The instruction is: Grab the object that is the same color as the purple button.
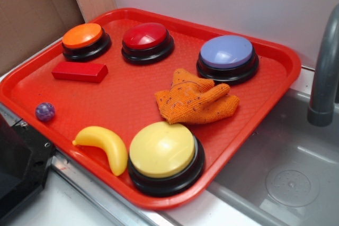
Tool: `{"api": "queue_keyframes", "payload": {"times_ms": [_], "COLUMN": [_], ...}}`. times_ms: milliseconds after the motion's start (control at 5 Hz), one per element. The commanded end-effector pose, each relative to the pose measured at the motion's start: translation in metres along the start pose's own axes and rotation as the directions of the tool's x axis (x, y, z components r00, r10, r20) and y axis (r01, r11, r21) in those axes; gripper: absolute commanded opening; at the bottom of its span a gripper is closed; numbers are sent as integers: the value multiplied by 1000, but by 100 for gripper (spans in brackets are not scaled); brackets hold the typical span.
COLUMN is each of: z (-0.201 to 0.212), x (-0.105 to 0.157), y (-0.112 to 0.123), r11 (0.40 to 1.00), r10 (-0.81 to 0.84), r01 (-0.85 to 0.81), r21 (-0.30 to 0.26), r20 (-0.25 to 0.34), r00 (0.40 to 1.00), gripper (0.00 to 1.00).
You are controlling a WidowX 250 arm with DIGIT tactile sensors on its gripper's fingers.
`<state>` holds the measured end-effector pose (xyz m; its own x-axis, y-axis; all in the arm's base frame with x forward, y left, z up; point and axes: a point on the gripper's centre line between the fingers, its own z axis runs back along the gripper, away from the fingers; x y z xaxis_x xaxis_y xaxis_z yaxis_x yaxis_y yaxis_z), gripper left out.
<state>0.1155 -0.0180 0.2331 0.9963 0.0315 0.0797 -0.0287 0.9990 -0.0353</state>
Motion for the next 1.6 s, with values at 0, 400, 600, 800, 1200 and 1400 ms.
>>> {"api": "queue_keyframes", "payload": {"times_ms": [0, 400, 600, 800, 1200, 1400], "z": [0, -75, -120, -142, -178, -191], "x": [0, 15, 18, 16, 5, -4], "y": [0, 30, 43, 49, 58, 59], "r11": [1000, 998, 1000, 998, 992, 994], "r10": [0, 56, -20, -67, -125, -110], "r01": [0, -56, 19, 67, 123, 108], "r21": [0, 39, -12, -16, -33, -30], "r20": [0, -5, -19, -14, -65, -92], "r00": [1000, 998, 1000, 998, 990, 990], "gripper": [100, 100, 100, 100, 100, 100]}}
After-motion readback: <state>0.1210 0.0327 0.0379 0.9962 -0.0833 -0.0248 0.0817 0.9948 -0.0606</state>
